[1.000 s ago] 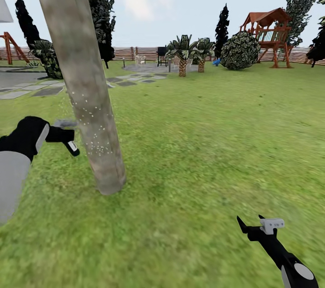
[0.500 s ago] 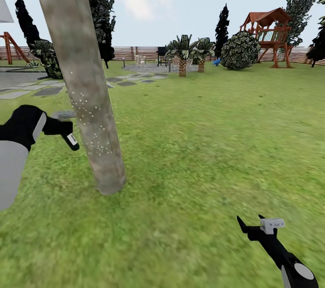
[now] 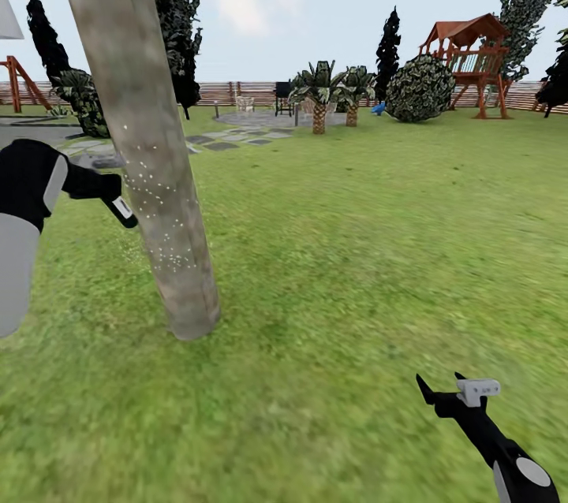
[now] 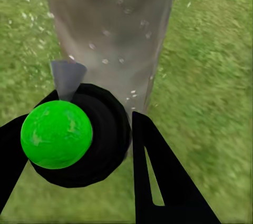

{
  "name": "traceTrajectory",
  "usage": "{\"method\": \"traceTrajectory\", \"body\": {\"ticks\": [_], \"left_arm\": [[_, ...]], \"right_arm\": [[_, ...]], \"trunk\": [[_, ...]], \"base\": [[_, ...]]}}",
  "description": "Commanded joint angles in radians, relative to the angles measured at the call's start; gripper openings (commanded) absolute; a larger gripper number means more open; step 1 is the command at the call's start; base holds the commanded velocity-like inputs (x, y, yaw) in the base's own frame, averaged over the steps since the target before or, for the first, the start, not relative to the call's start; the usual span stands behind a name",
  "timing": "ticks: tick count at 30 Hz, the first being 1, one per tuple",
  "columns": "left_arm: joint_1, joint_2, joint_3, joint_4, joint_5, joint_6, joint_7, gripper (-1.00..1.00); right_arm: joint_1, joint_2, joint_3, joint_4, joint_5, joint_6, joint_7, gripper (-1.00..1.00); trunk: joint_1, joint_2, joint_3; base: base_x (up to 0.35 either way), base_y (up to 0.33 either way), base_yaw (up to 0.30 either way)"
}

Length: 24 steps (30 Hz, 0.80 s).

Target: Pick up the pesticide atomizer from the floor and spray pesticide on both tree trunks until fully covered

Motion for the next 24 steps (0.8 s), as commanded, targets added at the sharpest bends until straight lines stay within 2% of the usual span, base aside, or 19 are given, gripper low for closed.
{"method": "traceTrajectory", "body": {"ticks": [1,3,5,6,7,11,14,16,17,19,21,24], "left_arm": [[0.008,-0.001,-0.002,0.003,-0.008,0.002,-0.010,-1.00],[0.041,-0.002,-0.003,0.009,-0.006,-0.001,-0.011,-1.00],[0.113,-0.003,-0.020,0.002,-0.005,-0.009,-0.011,-1.00],[0.169,-0.006,-0.028,0.000,-0.004,-0.034,-0.011,-1.00],[0.199,-0.009,-0.029,0.001,-0.004,-0.060,-0.011,-1.00],[0.278,-0.021,-0.030,0.010,-0.004,-0.124,-0.002,-1.00],[0.315,-0.029,-0.029,0.002,-0.002,-0.130,0.000,-1.00],[0.338,-0.053,-0.027,-0.001,0.000,-0.131,0.001,-1.00],[0.341,-0.057,-0.027,-0.001,0.001,-0.131,0.001,-1.00],[0.345,-0.060,-0.025,-0.002,0.002,-0.138,0.001,-1.00],[0.348,-0.061,-0.025,0.003,0.002,-0.185,0.003,-1.00],[0.359,-0.061,-0.025,0.002,0.001,-0.200,0.004,-1.00]], "right_arm": [[-0.001,0.001,-0.004,0.001,0.010,-0.007,0.004,1.00],[-0.001,0.001,-0.004,0.002,0.010,-0.007,0.004,1.00],[-0.001,0.001,-0.003,0.002,0.010,-0.007,0.004,1.00],[-0.001,0.001,-0.003,0.002,0.010,-0.007,0.004,1.00],[-0.001,0.001,-0.003,0.002,0.010,-0.007,0.004,1.00],[-0.001,0.001,-0.002,0.002,0.010,-0.007,0.004,1.00],[-0.001,0.001,-0.002,0.003,0.010,-0.007,0.004,1.00],[-0.001,0.001,-0.002,0.004,0.010,-0.007,0.004,1.00],[-0.001,0.001,-0.002,0.003,0.010,-0.007,0.004,1.00],[-0.001,0.001,-0.004,0.003,0.010,-0.007,0.006,1.00],[-0.001,0.001,-0.004,0.002,0.010,-0.007,0.006,1.00],[-0.001,0.001,-0.005,0.000,0.010,-0.007,0.006,1.00]], "trunk": [[0.000,0.000,-0.001],[0.000,0.000,-0.001],[0.000,0.000,-0.001],[0.000,0.000,-0.001],[0.000,0.000,-0.001],[0.000,0.000,-0.001],[0.000,0.000,-0.001],[0.000,0.000,-0.001],[0.000,0.000,-0.001],[0.000,0.000,-0.001],[0.000,0.000,-0.001],[0.000,0.000,-0.001]], "base": [[0.000,0.000,0.000],[0.000,0.000,0.000],[0.000,0.000,0.000],[0.000,0.000,0.000],[0.000,0.000,0.000],[0.000,0.000,0.000],[0.000,0.000,0.000],[0.000,0.000,0.000],[0.000,0.000,0.000],[0.000,-0.029,0.000],[0.000,-0.194,0.000],[0.000,-0.259,0.000]]}}
